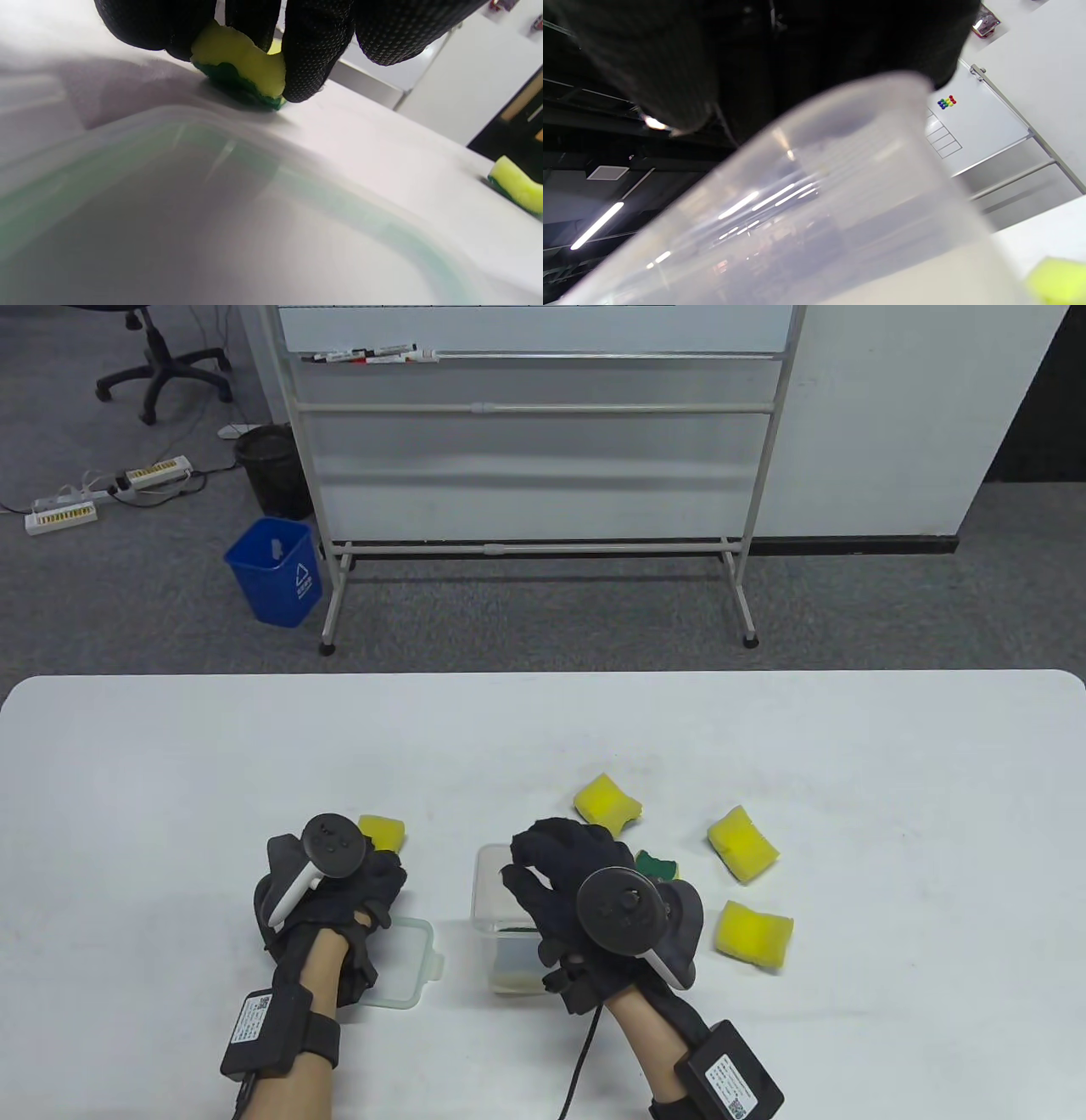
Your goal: Squeeze sponges into plastic airtight container
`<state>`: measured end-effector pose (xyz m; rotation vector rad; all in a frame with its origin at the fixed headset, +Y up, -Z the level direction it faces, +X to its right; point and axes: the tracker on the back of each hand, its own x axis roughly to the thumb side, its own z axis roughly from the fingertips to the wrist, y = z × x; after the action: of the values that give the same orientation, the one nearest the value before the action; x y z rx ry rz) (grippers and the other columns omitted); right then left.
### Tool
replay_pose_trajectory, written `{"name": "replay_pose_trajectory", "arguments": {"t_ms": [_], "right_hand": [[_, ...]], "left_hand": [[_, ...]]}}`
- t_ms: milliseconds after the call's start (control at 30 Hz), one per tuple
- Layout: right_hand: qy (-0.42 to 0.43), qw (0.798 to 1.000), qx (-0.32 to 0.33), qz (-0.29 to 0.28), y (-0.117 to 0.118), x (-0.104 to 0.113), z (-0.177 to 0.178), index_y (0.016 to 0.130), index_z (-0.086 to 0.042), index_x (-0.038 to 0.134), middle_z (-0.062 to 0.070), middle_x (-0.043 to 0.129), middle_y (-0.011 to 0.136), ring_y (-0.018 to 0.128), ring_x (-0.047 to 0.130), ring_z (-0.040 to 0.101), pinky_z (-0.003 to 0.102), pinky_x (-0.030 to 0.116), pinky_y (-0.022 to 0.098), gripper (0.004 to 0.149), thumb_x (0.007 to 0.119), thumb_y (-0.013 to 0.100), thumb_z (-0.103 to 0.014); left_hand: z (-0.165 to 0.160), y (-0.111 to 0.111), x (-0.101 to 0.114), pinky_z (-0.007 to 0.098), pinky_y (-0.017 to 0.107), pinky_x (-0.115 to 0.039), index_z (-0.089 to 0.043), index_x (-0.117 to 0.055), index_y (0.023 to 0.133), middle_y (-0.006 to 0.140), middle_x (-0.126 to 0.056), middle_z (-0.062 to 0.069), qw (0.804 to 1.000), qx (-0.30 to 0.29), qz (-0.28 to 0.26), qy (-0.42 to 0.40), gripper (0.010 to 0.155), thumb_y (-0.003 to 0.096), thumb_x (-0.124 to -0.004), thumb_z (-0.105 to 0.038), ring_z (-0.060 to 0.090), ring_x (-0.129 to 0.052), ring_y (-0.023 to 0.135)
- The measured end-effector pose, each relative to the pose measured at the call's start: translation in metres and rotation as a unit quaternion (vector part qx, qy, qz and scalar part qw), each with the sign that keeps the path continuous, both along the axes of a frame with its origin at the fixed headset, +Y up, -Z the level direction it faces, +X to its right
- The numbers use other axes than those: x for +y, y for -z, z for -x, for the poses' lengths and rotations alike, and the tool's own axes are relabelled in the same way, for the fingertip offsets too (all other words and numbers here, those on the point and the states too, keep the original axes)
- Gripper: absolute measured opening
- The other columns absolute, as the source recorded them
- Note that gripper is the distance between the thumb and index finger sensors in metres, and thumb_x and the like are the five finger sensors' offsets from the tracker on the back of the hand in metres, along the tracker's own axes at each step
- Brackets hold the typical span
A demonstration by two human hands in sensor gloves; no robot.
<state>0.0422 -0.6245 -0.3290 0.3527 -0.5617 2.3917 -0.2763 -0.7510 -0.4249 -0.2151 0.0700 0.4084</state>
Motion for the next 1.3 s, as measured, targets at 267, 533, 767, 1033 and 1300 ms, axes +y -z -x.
{"name": "replay_pose_trajectory", "arguments": {"t_ms": [267, 533, 767, 1033, 1300], "right_hand": [[0.024, 1.000, -0.003, 0.002, 0.000, 0.003, -0.006, 0.079, -0.023, 0.097, 0.005, 0.094, 0.088, 0.077, 0.093, 0.030, 0.051, 0.074, 0.061, 0.048, 0.090, 0.039, -0.050], [0.066, 0.998, -0.005, -0.003, -0.001, 0.007, -0.014, 0.096, -0.024, 0.082, 0.008, 0.087, 0.097, 0.084, 0.090, 0.033, 0.054, 0.072, 0.065, 0.063, 0.089, 0.039, -0.051], [0.170, 0.985, 0.034, 0.021, 0.002, 0.008, -0.025, 0.109, -0.021, 0.057, 0.010, 0.070, 0.111, 0.095, 0.082, 0.035, 0.058, 0.067, 0.069, 0.084, 0.088, 0.039, -0.056], [0.259, 0.962, 0.082, 0.027, 0.006, 0.008, -0.034, 0.104, -0.020, 0.066, 0.008, 0.082, 0.100, 0.087, 0.089, 0.032, 0.058, 0.069, 0.067, 0.078, 0.090, 0.038, -0.053], [0.243, 0.970, 0.012, 0.030, 0.006, 0.005, -0.040, 0.084, -0.021, 0.086, 0.001, 0.099, 0.074, 0.066, 0.100, 0.026, 0.055, 0.074, 0.063, 0.066, 0.098, 0.029, -0.055]], "left_hand": [[0.014, -0.007, 0.023, 0.057, 0.073, -0.062, -0.022, -0.071, 0.102, 0.117, -0.054, 0.014, 0.978, 0.032, -0.059, -0.199, 0.062, 0.0490, -0.069, -0.056, 0.046, -0.061, 0.102], [-0.013, -0.024, 0.088, 0.057, 0.074, -0.061, -0.025, -0.063, 0.108, 0.120, -0.049, 0.015, 0.855, -0.098, -0.095, -0.500, 0.064, 0.0535, -0.065, -0.060, 0.048, -0.060, 0.103], [-0.077, -0.053, 0.139, 0.056, 0.075, -0.062, -0.027, -0.059, 0.110, 0.121, -0.050, 0.015, 0.790, -0.272, -0.076, -0.544, 0.065, 0.0550, -0.062, -0.062, 0.047, -0.062, 0.104], [-0.123, -0.068, 0.140, 0.059, 0.075, -0.062, -0.027, -0.055, 0.112, 0.119, -0.048, 0.016, 0.753, -0.340, -0.032, -0.562, 0.068, 0.0551, -0.061, -0.063, 0.050, -0.061, 0.104], [-0.118, -0.071, 0.146, 0.061, 0.072, -0.065, -0.030, -0.055, 0.112, 0.113, -0.066, 0.021, 0.814, -0.315, -0.068, -0.484, 0.066, 0.0552, -0.060, -0.063, 0.050, -0.069, 0.100]]}}
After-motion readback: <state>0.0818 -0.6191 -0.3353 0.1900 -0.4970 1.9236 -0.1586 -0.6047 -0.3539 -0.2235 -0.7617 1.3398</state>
